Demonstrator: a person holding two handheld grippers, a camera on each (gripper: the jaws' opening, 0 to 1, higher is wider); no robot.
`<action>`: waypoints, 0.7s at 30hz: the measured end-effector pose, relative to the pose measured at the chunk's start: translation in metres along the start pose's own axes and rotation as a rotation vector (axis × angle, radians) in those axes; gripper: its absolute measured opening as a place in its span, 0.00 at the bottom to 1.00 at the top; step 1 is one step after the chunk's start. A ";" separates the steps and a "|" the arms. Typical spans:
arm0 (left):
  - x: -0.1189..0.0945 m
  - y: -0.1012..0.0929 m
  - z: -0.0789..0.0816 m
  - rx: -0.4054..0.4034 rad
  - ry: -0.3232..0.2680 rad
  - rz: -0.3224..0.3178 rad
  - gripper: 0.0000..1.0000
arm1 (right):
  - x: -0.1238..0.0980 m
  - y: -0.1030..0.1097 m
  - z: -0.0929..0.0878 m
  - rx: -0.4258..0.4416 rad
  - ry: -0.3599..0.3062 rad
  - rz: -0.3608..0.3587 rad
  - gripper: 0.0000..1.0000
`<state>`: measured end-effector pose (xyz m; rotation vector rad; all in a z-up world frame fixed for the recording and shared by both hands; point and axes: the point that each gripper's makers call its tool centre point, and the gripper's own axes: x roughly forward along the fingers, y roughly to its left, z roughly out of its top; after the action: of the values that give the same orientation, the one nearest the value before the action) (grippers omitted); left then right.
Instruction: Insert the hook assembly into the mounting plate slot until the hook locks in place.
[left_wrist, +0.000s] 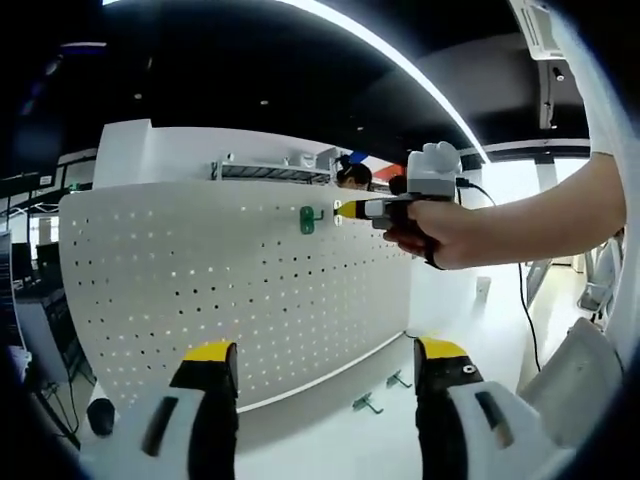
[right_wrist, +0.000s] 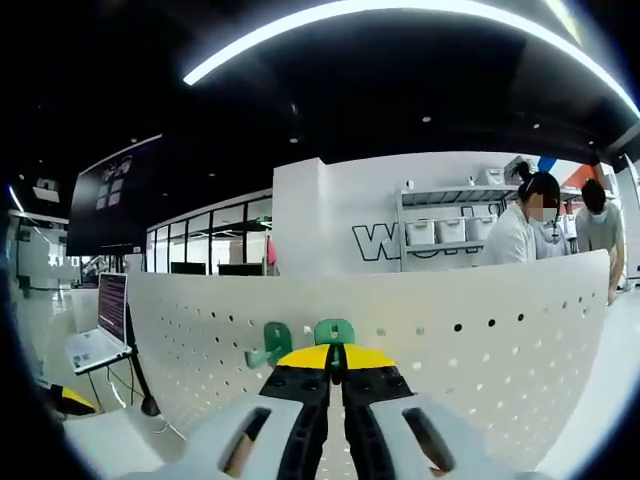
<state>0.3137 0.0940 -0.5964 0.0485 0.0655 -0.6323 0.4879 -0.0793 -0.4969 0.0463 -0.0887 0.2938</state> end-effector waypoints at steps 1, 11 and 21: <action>0.000 0.000 0.000 -0.001 0.000 0.000 0.73 | 0.000 0.000 0.000 0.007 -0.001 0.000 0.01; -0.002 0.003 -0.001 -0.008 0.004 0.009 0.73 | 0.007 -0.001 -0.002 0.010 0.006 -0.004 0.01; -0.003 0.002 -0.006 -0.015 0.017 0.006 0.71 | 0.009 -0.005 -0.005 0.010 0.017 -0.026 0.01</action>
<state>0.3122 0.0979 -0.6025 0.0396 0.0866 -0.6255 0.4984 -0.0809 -0.5008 0.0552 -0.0700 0.2691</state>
